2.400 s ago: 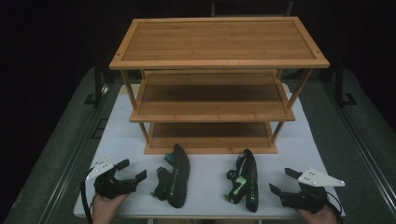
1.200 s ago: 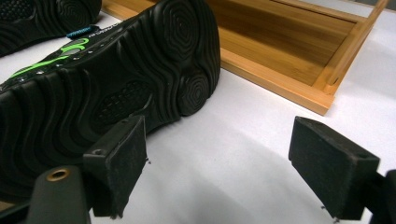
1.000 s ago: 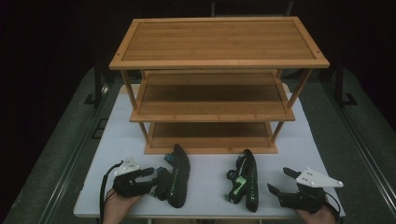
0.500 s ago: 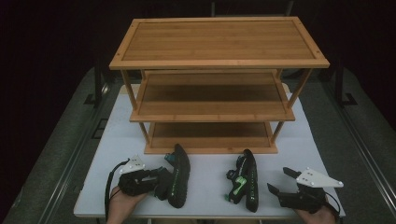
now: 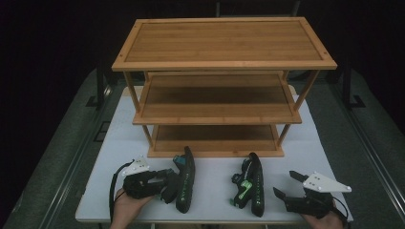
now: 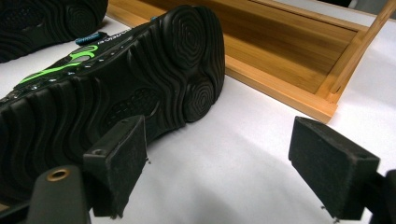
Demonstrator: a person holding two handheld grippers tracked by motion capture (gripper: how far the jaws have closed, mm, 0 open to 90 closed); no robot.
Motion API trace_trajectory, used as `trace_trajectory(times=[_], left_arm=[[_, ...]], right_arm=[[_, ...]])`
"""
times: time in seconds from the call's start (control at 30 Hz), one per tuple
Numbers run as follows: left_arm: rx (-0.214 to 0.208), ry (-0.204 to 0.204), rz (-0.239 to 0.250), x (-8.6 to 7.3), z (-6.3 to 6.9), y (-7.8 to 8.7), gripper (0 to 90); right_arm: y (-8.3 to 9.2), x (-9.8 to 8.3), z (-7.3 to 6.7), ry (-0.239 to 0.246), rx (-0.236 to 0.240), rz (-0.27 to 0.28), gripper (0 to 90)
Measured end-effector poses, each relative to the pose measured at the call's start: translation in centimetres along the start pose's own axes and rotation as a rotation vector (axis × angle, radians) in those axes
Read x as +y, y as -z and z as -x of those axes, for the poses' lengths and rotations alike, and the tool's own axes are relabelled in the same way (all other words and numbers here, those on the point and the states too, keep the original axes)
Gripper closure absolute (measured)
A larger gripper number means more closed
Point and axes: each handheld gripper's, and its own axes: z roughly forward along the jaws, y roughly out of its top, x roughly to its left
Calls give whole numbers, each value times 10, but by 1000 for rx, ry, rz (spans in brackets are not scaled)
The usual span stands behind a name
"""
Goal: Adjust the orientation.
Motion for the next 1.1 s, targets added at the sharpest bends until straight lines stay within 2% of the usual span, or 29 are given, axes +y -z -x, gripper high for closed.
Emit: trace_trajectory(times=[0.3, 0.43, 0.53, 0.83, 1.1], left_arm=[[-37, -16, 15, 10, 5, -3, 589], [-93, 20, 36, 11, 1, -3, 573], [-96, 24, 43, 11, 2, -4, 572], [-156, 63, 57, 12, -2, -8, 560], [-171, 77, 54, 14, -2, -10, 548]], right_arm=[[2, 0, 1, 5, -4, 4, 187], [2, 0, 0, 3, -3, 7, 187], [2, 0, 0, 3, -4, 9, 187], [2, 1, 0, 7, -4, 10, 187], [3, 1, -1, 11, -5, 15, 187]])
